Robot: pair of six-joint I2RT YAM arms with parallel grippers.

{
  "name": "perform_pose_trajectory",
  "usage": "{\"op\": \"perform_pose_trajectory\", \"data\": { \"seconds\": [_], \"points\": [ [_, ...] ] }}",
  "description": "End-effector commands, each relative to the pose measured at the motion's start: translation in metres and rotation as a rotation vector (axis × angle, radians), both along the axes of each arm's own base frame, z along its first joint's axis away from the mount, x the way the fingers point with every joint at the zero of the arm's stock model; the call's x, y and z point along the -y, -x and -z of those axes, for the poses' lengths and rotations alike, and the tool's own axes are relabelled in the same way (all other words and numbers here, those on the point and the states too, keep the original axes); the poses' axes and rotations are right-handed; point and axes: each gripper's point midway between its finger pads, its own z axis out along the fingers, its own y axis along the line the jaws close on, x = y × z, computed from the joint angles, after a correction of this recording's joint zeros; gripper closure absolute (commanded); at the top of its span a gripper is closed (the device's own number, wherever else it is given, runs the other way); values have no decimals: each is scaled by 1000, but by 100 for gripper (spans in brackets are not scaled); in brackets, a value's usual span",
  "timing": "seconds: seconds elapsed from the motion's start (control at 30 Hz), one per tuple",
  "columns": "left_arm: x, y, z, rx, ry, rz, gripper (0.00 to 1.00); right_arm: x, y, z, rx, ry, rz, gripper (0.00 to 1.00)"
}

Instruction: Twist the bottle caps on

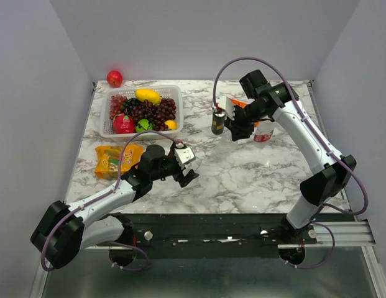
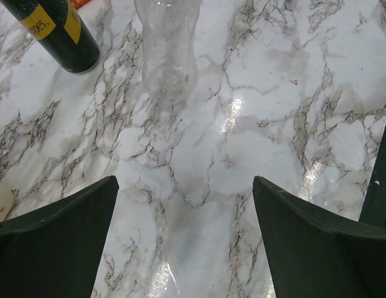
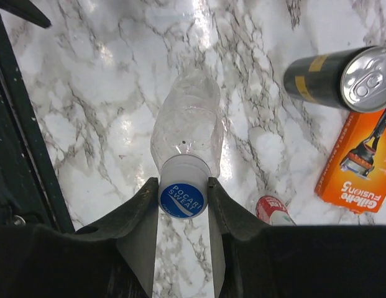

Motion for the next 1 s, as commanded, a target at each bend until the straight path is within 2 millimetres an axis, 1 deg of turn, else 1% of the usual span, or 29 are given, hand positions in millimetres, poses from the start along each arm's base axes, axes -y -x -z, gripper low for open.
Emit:
{"op": "perform_pose_trajectory", "data": {
  "seconds": [0.0, 0.17, 0.33, 0.4, 0.43, 0.5, 0.57, 0.73, 0.77, 0.87, 0.97],
  "points": [
    [5, 5, -10, -35, 16, 33, 1, 54, 33, 22, -124, 226, 5, 96],
    [7, 2, -11, -34, 4, 44, 1, 68, 25, 30, -136, 259, 34, 98],
    [10, 1, -12, -34, 2, 54, 1, 71, 24, 34, -146, 267, 32, 98],
    [11, 1, -11, -38, 1, 55, 1, 70, 24, 38, -163, 266, 30, 95],
    [11, 0, -11, -39, -1, 55, 1, 68, 23, 38, -168, 261, 33, 94],
    [11, 0, -9, -41, -8, 55, 1, 66, 20, 36, -169, 250, 43, 87],
    [10, 0, -9, -40, -10, 55, 1, 63, 17, 39, -184, 239, 52, 82],
    [8, -1, -6, -48, -17, 50, 1, 58, 5, 39, -189, 222, 70, 77],
    [8, 0, -5, -50, -17, 51, 1, 57, 3, 40, -194, 225, 73, 73],
    [7, 0, -5, -53, -17, 48, 1, 56, -5, 39, -186, 220, 90, 66],
    [7, -1, -4, -55, -17, 46, 1, 57, -13, 34, -168, 215, 103, 61]
  ]
}}
